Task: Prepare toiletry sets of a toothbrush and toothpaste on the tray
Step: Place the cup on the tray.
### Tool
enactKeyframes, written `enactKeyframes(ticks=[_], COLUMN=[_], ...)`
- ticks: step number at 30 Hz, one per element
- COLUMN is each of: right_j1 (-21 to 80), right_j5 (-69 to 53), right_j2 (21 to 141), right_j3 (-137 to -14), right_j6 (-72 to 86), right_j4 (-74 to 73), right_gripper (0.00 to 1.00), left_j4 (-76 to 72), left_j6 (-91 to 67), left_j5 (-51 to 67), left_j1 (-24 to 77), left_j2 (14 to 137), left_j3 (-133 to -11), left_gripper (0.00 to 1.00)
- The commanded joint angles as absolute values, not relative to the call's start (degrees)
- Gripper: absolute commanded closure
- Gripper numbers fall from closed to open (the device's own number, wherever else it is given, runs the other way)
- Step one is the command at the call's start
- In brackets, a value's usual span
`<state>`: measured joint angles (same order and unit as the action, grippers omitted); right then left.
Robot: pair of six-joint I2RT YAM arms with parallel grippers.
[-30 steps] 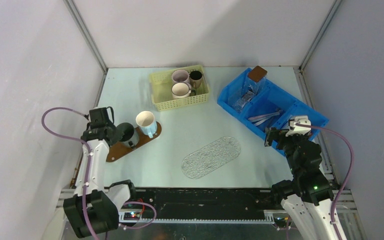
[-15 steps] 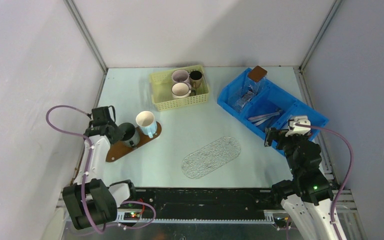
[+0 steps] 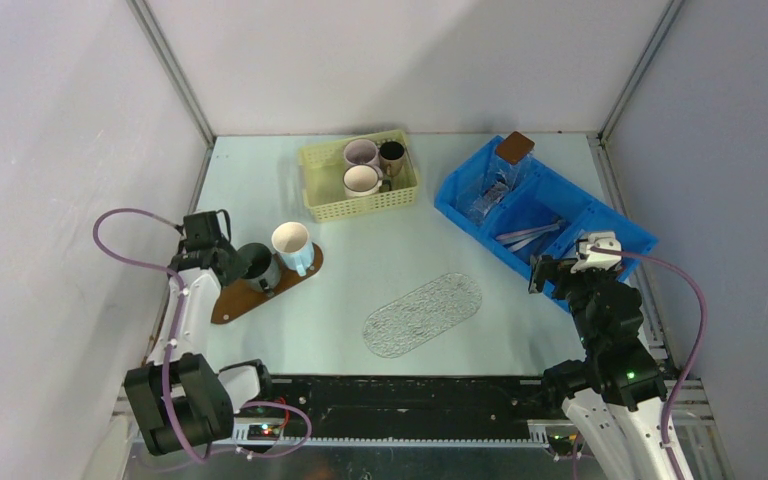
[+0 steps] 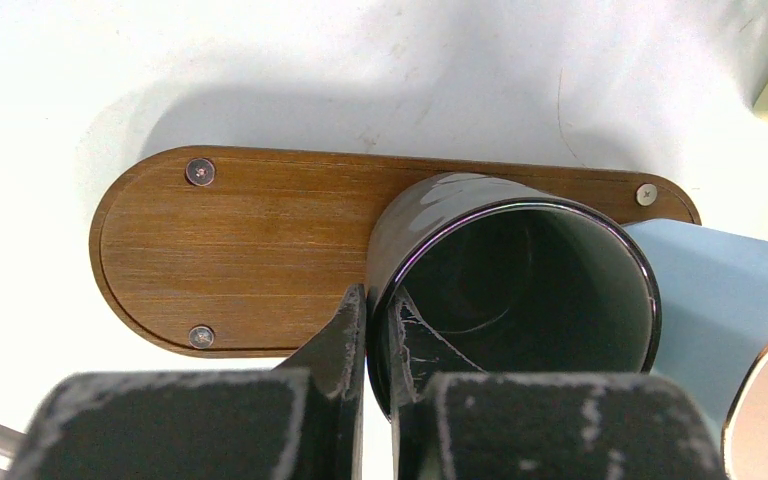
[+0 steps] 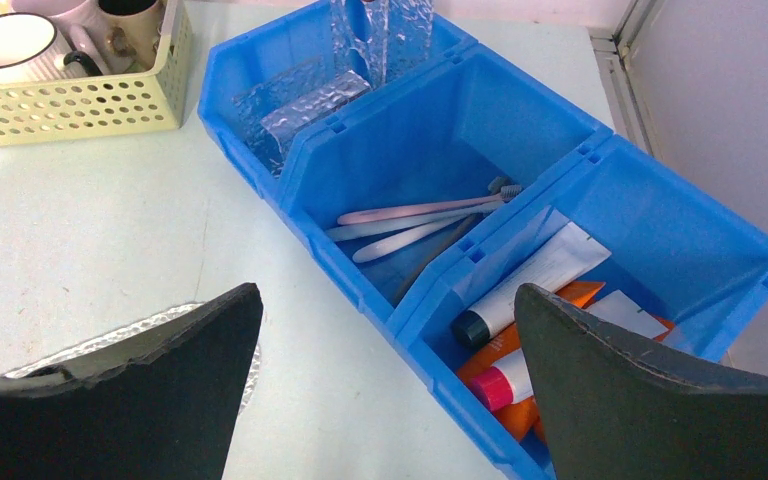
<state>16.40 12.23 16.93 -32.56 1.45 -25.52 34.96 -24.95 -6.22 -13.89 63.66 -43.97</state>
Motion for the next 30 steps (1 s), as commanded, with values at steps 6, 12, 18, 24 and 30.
enactKeyframes(ticks=[6,12,18,24,30], right_j1=[16.8,16.8,16.9,16.8,16.9], right_j5=[12.6,12.7,12.6,12.7,12.7], right_j2=[16.5,16.5,16.4,16.5,16.6], right_j3=[-32.6,-32.6,-32.6,-32.6,-32.6], right_j6=[0.9,1.0,0.9,0.9,0.9], right_j4=[-23.2,-23.2,-23.2,-23.2,-23.2], right_gripper=[0.0,0.0,0.0,0.0,0.0], left_j4=[35.1,35.6,35.8,37.0,38.3], left_j6=[-25.4,-25.3,-25.1,-24.9,-25.0], left_j5=[-3.0,-4.4,-5.7,-7.9,-9.3], left_j1=[-12.8,-11.8,-10.8,-10.4,-10.4], left_j2=[64.2,64.3,65.0,65.2,64.4], left_j3=[-46.5,-46.9,-47.2,-47.9,-48.7], left_gripper=[0.99,0.96,0.88,0.76,0.64])
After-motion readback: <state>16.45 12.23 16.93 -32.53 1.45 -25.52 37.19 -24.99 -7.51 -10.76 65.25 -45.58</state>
